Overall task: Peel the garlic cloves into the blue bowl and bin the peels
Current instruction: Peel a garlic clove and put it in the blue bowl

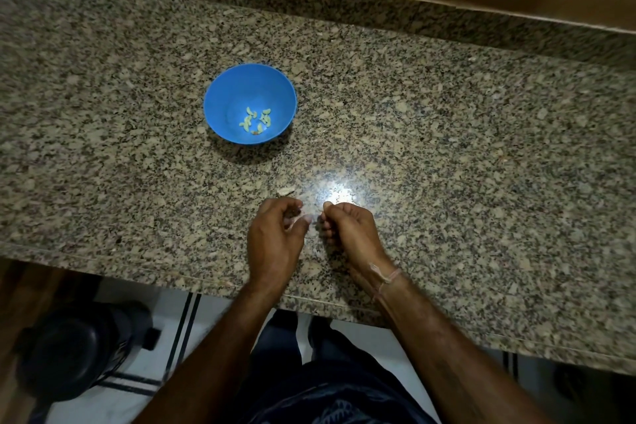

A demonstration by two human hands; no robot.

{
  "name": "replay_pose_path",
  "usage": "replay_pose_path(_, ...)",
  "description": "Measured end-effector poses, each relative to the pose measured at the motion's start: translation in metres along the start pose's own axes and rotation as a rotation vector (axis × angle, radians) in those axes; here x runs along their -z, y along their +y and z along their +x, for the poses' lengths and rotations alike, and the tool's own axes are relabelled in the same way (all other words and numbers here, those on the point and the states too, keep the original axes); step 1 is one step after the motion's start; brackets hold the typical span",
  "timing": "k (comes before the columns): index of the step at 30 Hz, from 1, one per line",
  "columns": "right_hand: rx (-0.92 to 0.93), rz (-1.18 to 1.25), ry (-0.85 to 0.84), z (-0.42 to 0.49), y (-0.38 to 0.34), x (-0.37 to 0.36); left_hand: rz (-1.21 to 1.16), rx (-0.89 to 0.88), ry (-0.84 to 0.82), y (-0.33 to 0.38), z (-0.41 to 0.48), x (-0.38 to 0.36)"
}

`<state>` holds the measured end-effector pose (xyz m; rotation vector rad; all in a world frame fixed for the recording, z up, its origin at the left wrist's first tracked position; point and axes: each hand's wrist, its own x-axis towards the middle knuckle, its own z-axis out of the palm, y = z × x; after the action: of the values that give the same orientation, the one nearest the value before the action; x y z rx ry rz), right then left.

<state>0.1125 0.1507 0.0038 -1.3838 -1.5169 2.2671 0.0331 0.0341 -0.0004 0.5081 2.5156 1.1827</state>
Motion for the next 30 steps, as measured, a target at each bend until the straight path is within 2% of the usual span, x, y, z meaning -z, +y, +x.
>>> replay_pose_path(9, 0.043, -0.019, 0.013, 0.001, 0.001, 0.005, 0.130, -0.145, 0.021, -0.002, 0.002, -0.001)
replay_pose_path(13, 0.083, -0.062, 0.005, 0.000, 0.000, 0.002, 0.027, -0.135, -0.024, 0.007, -0.004, 0.003)
replay_pose_path(20, 0.198, -0.255, -0.027, 0.003, 0.010, -0.008, -0.011, -0.061, -0.006, -0.007, -0.009, 0.011)
replay_pose_path(25, 0.369, -0.497, 0.034, -0.001, 0.016, -0.002, -0.016, 0.067, 0.171, -0.032, 0.002, 0.036)
replay_pose_path(30, 0.557, -0.699, 0.082, -0.011, 0.022, 0.001, 0.102, -0.003, 0.171, -0.060, 0.009, 0.054)
